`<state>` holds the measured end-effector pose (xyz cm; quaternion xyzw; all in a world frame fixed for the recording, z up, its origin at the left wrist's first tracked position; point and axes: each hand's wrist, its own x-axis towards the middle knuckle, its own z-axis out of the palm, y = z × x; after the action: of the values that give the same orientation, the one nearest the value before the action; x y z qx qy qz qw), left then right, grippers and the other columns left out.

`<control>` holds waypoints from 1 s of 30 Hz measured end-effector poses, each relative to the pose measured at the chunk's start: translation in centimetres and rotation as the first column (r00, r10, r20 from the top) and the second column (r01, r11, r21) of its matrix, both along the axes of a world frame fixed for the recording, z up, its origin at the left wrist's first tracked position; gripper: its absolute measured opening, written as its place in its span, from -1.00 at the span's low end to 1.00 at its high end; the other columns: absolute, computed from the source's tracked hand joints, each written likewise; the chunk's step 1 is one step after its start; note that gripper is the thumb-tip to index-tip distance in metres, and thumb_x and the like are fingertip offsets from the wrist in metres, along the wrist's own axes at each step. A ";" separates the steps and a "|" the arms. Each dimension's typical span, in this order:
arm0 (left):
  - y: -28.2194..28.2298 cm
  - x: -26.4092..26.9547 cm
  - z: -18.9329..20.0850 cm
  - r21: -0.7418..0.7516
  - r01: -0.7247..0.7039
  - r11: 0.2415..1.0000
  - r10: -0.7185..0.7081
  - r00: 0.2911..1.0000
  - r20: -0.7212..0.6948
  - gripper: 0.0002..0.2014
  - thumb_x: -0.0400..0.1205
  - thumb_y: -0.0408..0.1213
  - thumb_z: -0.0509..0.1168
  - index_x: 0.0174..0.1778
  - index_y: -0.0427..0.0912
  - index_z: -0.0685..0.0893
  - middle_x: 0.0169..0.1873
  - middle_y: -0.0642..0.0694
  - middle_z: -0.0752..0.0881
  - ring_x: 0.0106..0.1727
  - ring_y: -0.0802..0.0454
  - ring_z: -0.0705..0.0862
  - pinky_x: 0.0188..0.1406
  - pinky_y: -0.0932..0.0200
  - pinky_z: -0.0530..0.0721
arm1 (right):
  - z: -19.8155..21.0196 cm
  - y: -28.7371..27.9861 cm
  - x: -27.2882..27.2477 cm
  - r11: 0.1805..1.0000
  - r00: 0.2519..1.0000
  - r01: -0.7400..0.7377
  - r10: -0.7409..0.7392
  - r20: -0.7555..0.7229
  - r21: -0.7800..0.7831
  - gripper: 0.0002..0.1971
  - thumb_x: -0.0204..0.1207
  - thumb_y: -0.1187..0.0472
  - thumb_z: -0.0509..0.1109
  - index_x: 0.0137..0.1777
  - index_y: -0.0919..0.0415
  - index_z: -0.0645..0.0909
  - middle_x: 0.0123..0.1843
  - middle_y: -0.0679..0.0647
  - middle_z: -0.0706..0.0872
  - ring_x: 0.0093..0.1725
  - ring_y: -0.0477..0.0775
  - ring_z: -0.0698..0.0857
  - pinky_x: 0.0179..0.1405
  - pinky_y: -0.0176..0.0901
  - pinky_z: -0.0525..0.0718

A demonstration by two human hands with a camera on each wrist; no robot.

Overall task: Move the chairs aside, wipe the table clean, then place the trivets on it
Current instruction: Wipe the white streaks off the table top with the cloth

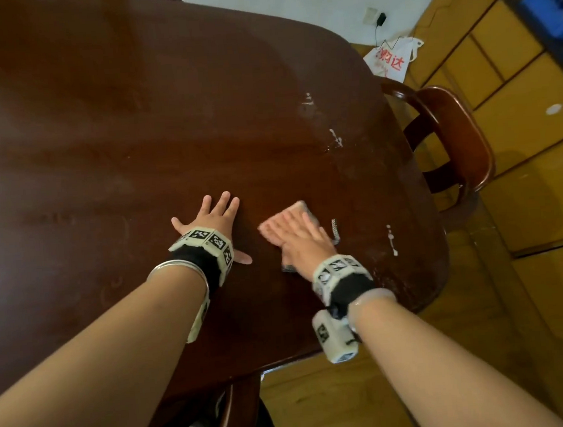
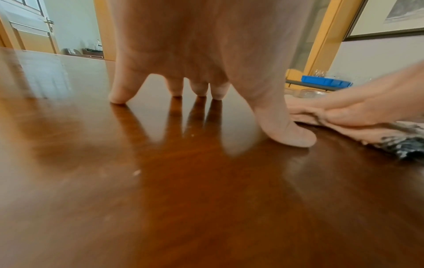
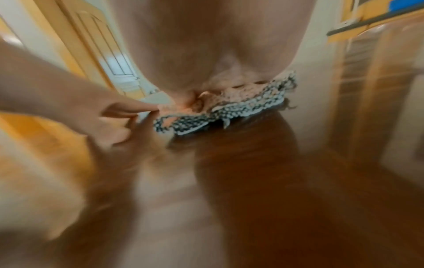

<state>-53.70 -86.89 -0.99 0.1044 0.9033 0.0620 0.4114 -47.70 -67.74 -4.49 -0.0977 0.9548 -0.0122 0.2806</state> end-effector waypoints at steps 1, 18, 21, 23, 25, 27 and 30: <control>-0.1 0.3 0.0 -0.001 0.005 1.000 -0.005 1.000 0.002 0.27 0.29 0.20 0.54 0.64 0.14 -0.32 0.61 0.21 -0.38 0.65 -0.01 -0.35 0.40 -0.64 -0.01 | 0.5 1.3 -0.1 0.999 1.000 0.012 -0.012 0.019 0.032 -0.39 0.70 0.03 -0.12 0.67 -0.19 -0.30 0.72 -0.10 -0.31 0.69 0.08 -0.32 0.63 0.22 -0.32; -1.6 6.0 -0.6 -0.004 -0.012 1.000 0.012 1.000 -0.001 0.28 0.30 0.23 0.52 0.64 0.10 -0.33 0.61 0.20 -0.39 0.65 0.02 -0.35 0.43 -0.60 -0.01 | 2.5 1.4 4.4 0.908 0.906 0.418 -0.418 0.066 0.005 -0.47 0.75 -0.09 -0.20 0.58 -0.38 -0.43 0.65 -0.19 -0.50 0.65 0.07 -0.43 0.63 0.23 -0.30; -1.7 6.4 -0.5 0.013 -0.032 0.999 0.033 0.999 -0.007 0.25 0.32 0.20 0.52 0.64 0.10 -0.31 0.61 0.20 -0.38 0.65 0.02 -0.34 0.43 -0.60 -0.02 | 2.2 -3.2 2.9 0.875 0.871 0.483 -0.477 0.116 -0.023 -0.44 0.75 -0.05 -0.13 0.61 -0.40 -0.35 0.66 -0.10 -0.49 0.62 0.22 -0.49 0.55 0.36 -0.37; -1.7 6.5 -0.6 0.021 -0.044 0.999 0.044 0.999 -0.015 0.23 0.34 0.18 0.52 0.65 0.10 -0.30 0.62 0.20 -0.36 0.66 0.03 -0.33 0.43 -0.60 -0.02 | 2.0 -6.0 3.8 0.938 0.936 0.343 -0.338 0.098 -0.051 -0.41 0.74 0.00 -0.07 0.62 -0.41 -0.29 0.67 -0.14 -0.47 0.62 0.19 -0.50 0.53 0.34 -0.38; -1.8 6.7 -0.6 0.025 -0.043 0.999 0.044 0.999 -0.016 0.22 0.34 0.18 0.52 0.65 0.10 -0.29 0.62 0.20 -0.35 0.66 0.03 -0.32 0.44 -0.60 -0.02 | 2.0 -5.8 5.7 0.976 0.977 0.209 -0.204 0.064 -0.065 -0.39 0.74 0.03 -0.03 0.61 -0.43 -0.27 0.67 -0.22 -0.43 0.64 0.08 -0.46 0.56 0.26 -0.35; -1.9 7.0 -0.6 0.029 -0.043 0.999 0.043 0.999 -0.015 0.23 0.33 0.18 0.53 0.65 0.10 -0.29 0.62 0.20 -0.35 0.66 0.03 -0.32 0.44 -0.60 -0.03 | 2.1 -3.3 7.2 0.988 0.989 0.144 -0.141 0.042 -0.052 -0.40 0.75 0.04 -0.06 0.61 -0.44 -0.28 0.67 -0.28 -0.40 0.66 0.01 -0.40 0.60 0.20 -0.29; -2.0 7.9 -0.7 0.031 -0.038 0.999 0.039 0.999 -0.017 0.24 0.32 0.20 0.52 0.65 0.09 -0.29 0.62 0.19 -0.36 0.66 0.02 -0.33 0.45 -0.58 -0.04 | 2.9 1.0 7.9 0.954 0.952 0.298 -0.295 0.088 -0.030 -0.46 0.77 0.00 -0.15 0.62 -0.40 -0.30 0.66 -0.25 -0.43 0.66 0.02 -0.41 0.63 0.19 -0.28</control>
<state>-45.82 -88.91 -1.67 0.0937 0.9077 0.0828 0.4005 -39.79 -66.74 -1.63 0.0414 0.9458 -0.0786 0.3124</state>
